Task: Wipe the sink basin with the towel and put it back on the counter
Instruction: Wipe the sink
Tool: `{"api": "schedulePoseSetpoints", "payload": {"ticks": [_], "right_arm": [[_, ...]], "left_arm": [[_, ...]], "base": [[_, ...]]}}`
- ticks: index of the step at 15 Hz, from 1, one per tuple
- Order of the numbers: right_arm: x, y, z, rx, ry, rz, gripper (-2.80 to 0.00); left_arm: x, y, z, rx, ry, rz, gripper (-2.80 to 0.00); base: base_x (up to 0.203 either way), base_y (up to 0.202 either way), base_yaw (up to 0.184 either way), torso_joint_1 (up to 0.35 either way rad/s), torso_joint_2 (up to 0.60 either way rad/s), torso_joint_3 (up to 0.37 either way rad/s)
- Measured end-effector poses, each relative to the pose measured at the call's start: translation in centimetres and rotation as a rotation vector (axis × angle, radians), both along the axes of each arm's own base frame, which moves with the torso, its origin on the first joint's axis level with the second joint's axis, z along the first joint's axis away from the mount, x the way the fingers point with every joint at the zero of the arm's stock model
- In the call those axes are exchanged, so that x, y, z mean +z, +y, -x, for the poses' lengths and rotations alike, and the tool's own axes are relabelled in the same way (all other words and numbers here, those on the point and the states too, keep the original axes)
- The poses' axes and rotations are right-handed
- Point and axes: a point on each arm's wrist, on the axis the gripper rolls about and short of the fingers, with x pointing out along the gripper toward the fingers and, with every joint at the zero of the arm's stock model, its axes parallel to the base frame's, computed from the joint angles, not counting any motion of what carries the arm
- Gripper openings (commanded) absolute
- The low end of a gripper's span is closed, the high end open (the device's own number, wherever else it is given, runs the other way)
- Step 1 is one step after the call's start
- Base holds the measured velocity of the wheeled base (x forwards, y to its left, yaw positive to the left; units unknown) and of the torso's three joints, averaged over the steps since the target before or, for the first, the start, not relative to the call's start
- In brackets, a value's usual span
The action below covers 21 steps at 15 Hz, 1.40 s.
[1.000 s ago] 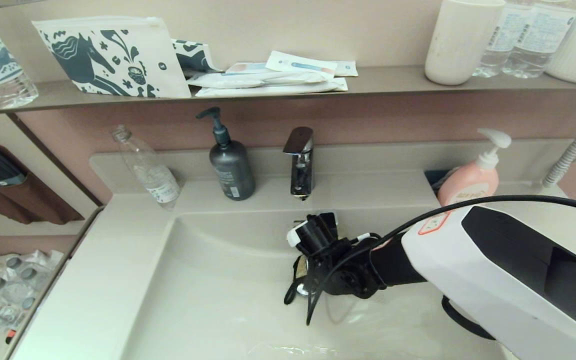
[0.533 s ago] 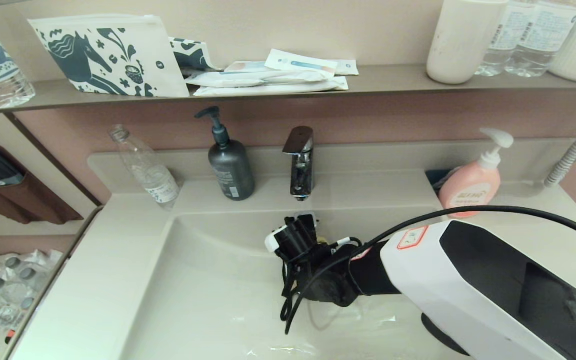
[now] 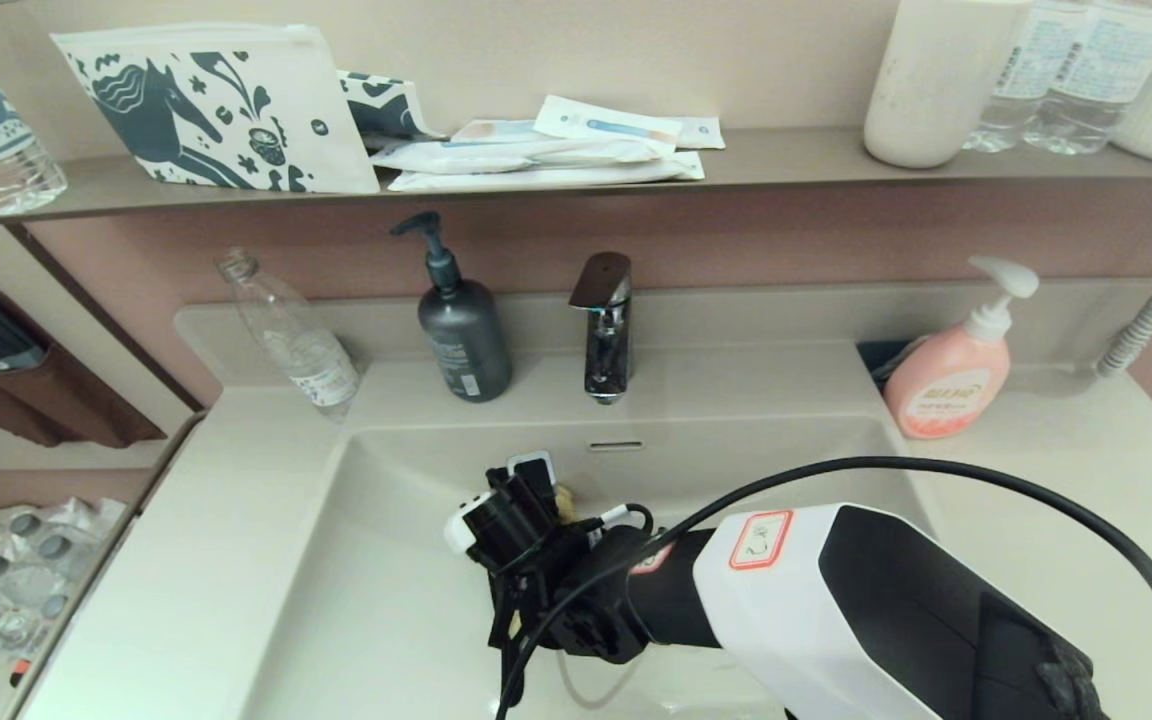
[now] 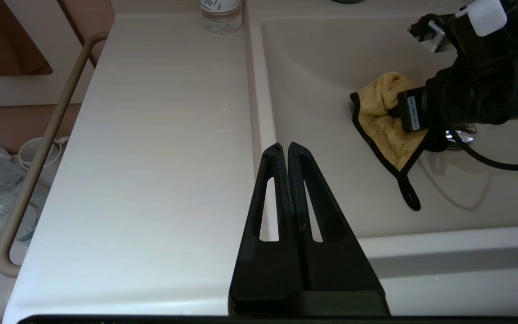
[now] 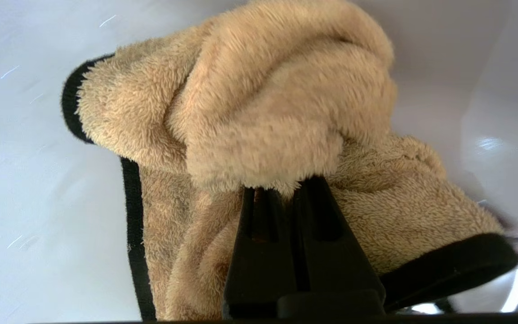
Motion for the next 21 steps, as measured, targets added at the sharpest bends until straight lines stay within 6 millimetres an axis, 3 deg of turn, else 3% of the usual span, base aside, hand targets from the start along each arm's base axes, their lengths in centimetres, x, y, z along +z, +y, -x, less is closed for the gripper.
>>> {"api": "schedulePoseSetpoints", "payload": {"ticks": [4,8,16,21], "right_arm": [[-0.3,1.0,1.9,0.072,0.059,0.025,-2.80],[-0.5,0.5,3.7,0.105,0.162,0.138,-2.80],[0.4,-4.6,5.7,-0.072,0.363,0.426,-2.80],[0.4,-8.9,3.9,-0.246,0.357,0.509,-2.80]], "left_arm": [[0.0,0.0,0.0,0.000,0.000,0.000,-2.80],[0.0,0.0,0.0,0.000,0.000,0.000,-2.80],[0.0,0.0,0.0,-0.001,0.000,0.000,-2.80],[0.0,0.0,0.0,0.000,0.000,0.000,-2.80]], "base": [[0.000,0.000,0.000,0.000,0.00,0.000],[0.000,0.000,0.000,0.000,0.00,0.000],[0.000,0.000,0.000,0.000,0.00,0.000],[0.000,0.000,0.000,0.000,0.00,0.000]]}}
